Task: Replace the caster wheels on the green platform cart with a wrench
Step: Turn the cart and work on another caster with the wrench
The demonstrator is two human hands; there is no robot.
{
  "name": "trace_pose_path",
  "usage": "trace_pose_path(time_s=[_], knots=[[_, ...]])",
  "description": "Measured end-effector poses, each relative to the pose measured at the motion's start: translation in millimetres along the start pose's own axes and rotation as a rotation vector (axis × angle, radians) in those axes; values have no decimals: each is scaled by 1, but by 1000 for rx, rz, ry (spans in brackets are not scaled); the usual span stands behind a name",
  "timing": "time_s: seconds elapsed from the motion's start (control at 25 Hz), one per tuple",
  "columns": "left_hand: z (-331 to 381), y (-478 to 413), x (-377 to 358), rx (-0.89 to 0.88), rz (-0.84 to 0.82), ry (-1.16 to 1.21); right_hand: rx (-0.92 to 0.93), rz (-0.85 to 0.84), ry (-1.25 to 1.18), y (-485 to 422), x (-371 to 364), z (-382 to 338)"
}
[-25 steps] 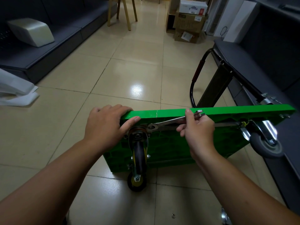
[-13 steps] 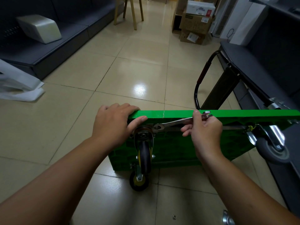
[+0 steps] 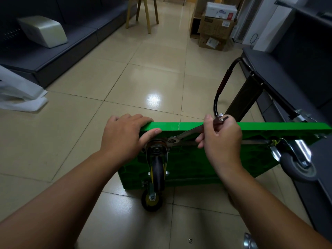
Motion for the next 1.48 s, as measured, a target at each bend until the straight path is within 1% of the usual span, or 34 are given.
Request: trace_pose_path(time_s=[0.32,0.48,0.68,0.76,0.8,0.84,0.88,0.92,0.96,1.0,1.08,1.12,1.16,1.2,1.28,1.4,1.48], knots=[[1,0,2,-2,-6,-28,48,-41,-6,3,-12,-17],[3,0,3,8,-49,-15,67,-51,-28,2,-13,-17],[4,0,7,33,-62,-27,99,-49,-48,0,-14,-19],[5,0,7,38,-91,-18,117,-78,-34,2,-16,-27],[5,1,7,44,-98,-23,160,-143,21,8,-27,-36],[4,3,9,67,-105,-42,292,-228,164,19,-48,-50],[2,4,10,95,-138,-62,494,-291,360,37,-73,-66],[3,5,13,124,-184,-53,655,-294,520,56,-96,-76],[0,5,13,176,-211,-56,730,-278,591,69,-111,-87],[-1,5,15,193,-229,-43,754,-273,608,71,-120,-96],[-4,5,15,152,-194,24,706,-345,589,67,-123,-99],[-3,7,13,99,-177,43,647,-381,556,62,-115,-97],[-1,8,13,51,-172,56,564,-400,476,57,-103,-94],[3,9,12,3,-196,61,463,-382,347,49,-87,-89],[4,9,10,-27,-183,54,196,-259,3,34,-51,-68],[2,9,8,-27,-149,87,-272,60,-561,29,4,3],[1,9,6,-14,-143,105,-470,208,-799,39,20,47]])
Point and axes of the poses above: each hand's wrist, its own y-axis away from the middle knuckle, its own x-axis out of the back of the hand, z = x × y, the point moved 8 cm from there along -y, towards the middle knuckle, and after that the axes turned 11 degrees about -y, right-handed, at the moved point
